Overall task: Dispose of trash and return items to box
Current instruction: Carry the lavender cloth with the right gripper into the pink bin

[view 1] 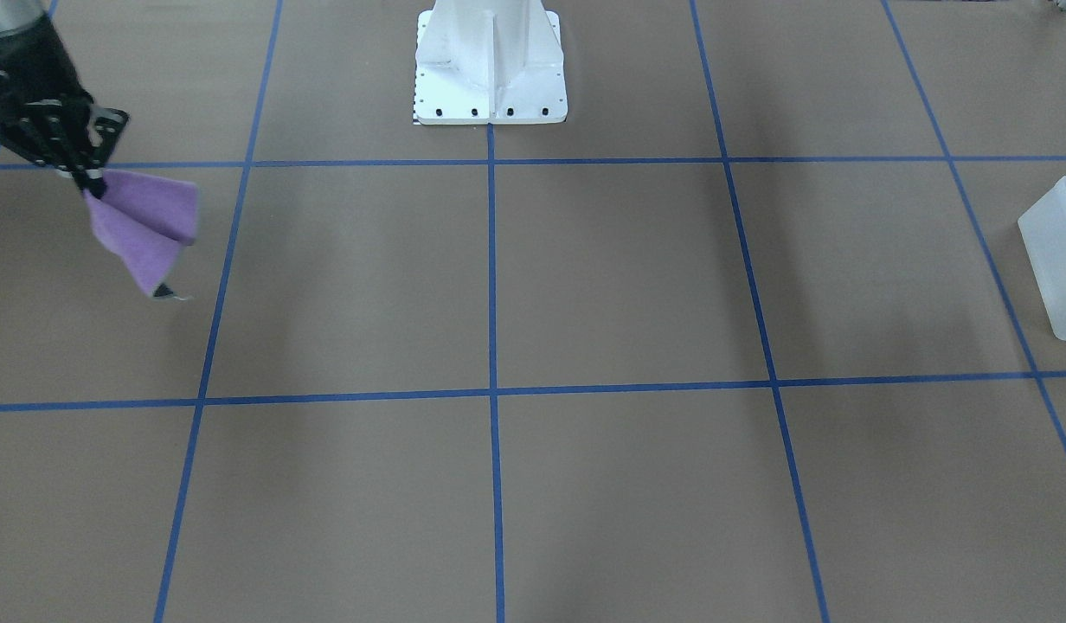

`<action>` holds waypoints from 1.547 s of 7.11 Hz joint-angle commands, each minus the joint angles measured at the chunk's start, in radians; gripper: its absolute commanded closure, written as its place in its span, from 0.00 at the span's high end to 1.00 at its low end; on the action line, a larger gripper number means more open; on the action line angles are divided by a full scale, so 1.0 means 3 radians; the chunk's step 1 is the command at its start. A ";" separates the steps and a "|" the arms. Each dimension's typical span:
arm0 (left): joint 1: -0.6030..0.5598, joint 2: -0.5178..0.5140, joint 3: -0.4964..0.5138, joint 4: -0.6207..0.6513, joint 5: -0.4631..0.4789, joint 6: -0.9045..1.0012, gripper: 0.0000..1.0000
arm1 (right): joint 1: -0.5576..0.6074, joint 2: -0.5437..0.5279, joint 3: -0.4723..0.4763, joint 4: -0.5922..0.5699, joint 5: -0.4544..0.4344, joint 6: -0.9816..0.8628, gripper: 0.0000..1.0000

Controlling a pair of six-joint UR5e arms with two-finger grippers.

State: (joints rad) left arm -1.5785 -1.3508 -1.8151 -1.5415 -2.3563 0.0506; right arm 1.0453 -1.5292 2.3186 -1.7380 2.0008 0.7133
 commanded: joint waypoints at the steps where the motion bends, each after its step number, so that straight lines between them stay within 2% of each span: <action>1: 0.0000 0.0008 0.0017 0.0005 0.0000 0.0000 0.98 | 0.1352 -0.0006 -0.0226 -0.0795 0.0605 -0.2016 0.00; 2: 0.0000 0.0008 0.0022 0.0000 0.0006 0.0000 0.98 | 0.1844 -0.0011 -0.0557 -0.0843 0.0860 -0.2703 0.00; 3: 0.0000 0.0008 0.0017 -0.0001 0.0006 0.0000 0.98 | 0.2309 -0.0001 -0.1000 -0.0839 0.0979 -0.3413 0.00; 5: 0.0000 0.0008 0.0007 -0.0001 0.0006 0.0005 0.98 | 0.2762 0.0071 -0.1829 -0.0768 0.0949 -0.4454 0.00; 6: 0.0000 0.0008 0.0007 -0.0001 0.0001 0.0000 0.98 | 0.2820 0.0041 -0.2218 -0.0423 0.0939 -0.4676 0.00; 7: 0.0000 0.0008 -0.0009 -0.0006 0.0000 0.0000 0.98 | 0.2825 0.0005 -0.2834 0.0320 0.0934 -0.4714 0.00; 8: 0.0000 0.0008 -0.0014 -0.0006 0.0000 0.0000 0.98 | 0.2826 -0.0031 -0.3286 0.0970 0.0934 -0.4648 0.00; 9: 0.0000 0.0008 -0.0024 -0.0006 0.0000 0.0000 0.98 | 0.2820 -0.0193 -0.3306 0.1052 0.0954 -0.4602 0.00; 11: 0.0000 0.0008 -0.0050 -0.0006 0.0000 0.0000 0.98 | 0.2805 -0.0643 -0.3102 0.1317 0.1016 -0.4204 0.00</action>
State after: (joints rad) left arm -1.5785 -1.3484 -1.8251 -1.5432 -2.3562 0.0513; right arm 1.8894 -1.6440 1.3641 -1.4084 2.2956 -0.6048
